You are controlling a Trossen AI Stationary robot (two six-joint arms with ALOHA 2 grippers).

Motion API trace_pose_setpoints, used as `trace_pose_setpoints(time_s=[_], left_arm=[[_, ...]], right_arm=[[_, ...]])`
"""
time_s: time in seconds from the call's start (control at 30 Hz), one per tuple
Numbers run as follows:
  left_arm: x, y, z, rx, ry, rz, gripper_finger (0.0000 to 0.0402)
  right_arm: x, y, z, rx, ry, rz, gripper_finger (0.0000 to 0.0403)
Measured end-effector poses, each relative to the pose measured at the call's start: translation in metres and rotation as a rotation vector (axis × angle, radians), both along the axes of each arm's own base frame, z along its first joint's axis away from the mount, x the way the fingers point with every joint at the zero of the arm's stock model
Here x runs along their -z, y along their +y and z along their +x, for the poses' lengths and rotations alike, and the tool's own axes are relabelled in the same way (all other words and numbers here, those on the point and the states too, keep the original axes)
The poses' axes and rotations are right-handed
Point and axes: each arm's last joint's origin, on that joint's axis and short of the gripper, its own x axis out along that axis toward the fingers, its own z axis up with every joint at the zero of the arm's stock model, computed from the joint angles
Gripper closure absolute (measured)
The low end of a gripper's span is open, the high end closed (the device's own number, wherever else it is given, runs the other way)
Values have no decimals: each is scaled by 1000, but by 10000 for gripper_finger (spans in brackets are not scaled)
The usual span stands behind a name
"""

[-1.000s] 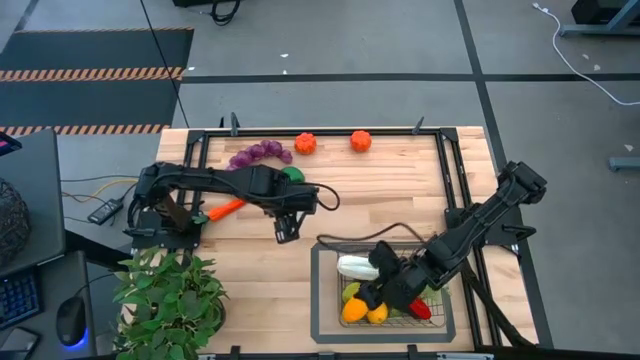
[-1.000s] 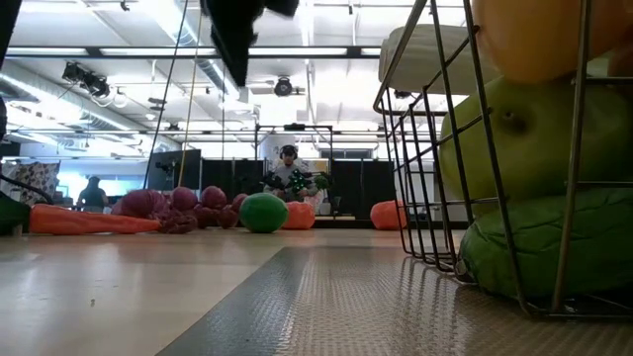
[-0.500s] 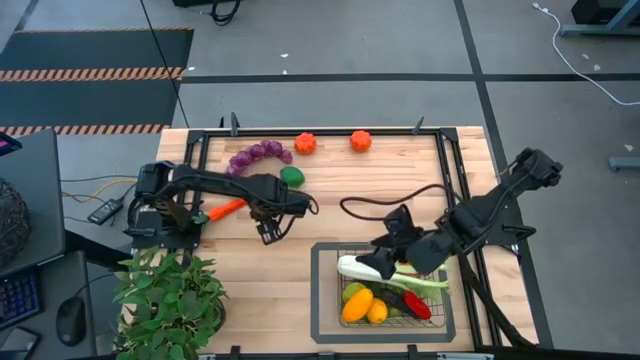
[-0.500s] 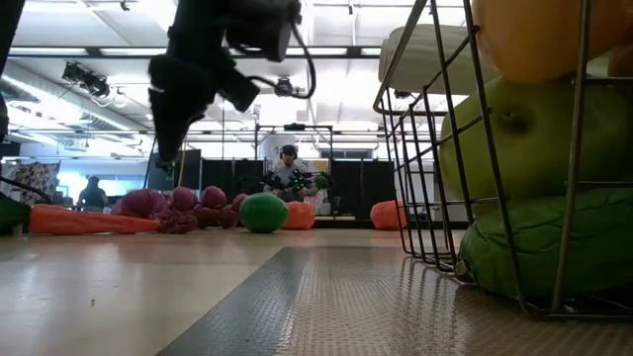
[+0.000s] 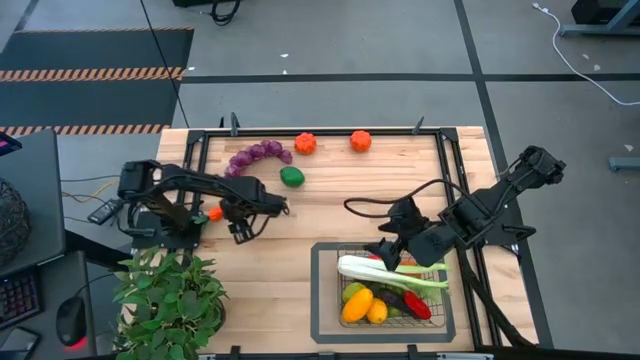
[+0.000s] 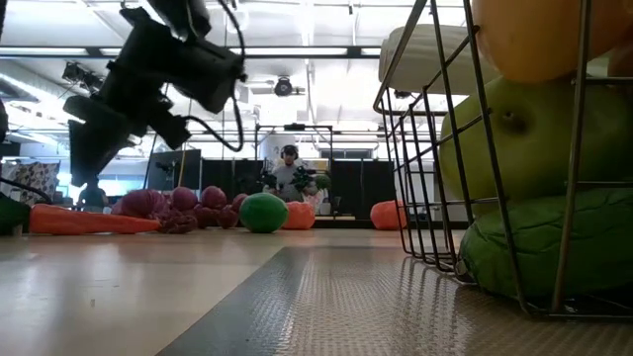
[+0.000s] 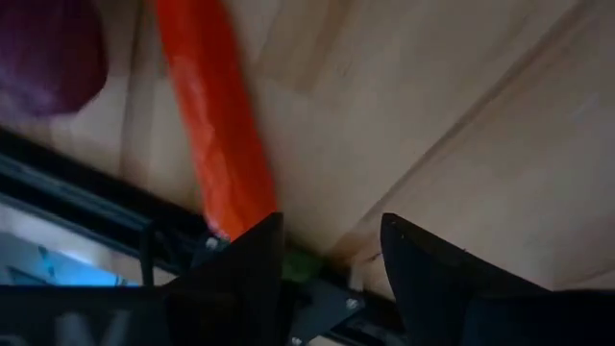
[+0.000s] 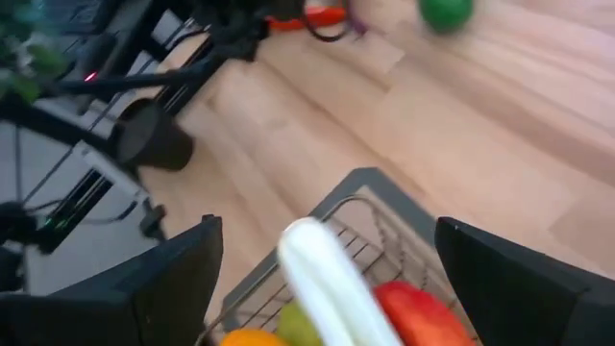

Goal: Build produce basket
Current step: Put the carrot into the wire basket

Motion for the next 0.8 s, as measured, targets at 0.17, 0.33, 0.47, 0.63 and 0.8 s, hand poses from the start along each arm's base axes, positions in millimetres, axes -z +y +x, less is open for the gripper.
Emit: trace_pose_setpoints(time_s=[0.17,0.33,0.47,0.63,0.8], left_arm=[[-6,13,-15,-43,-27,49,215],[-11,25,-19,-14,-49,150,184],[-7,35,-19,-27,-73,120,139],[5,44,-31,-65,-27,92,88],[12,51,-35,-91,-29,96,76]], right_arm=[[1,-11,3,69,4,-42,21],[1,-26,10,89,25,-83,21],[2,-37,15,85,51,-83,21],[3,-48,19,80,77,-68,21],[3,-54,21,80,86,-85,21]])
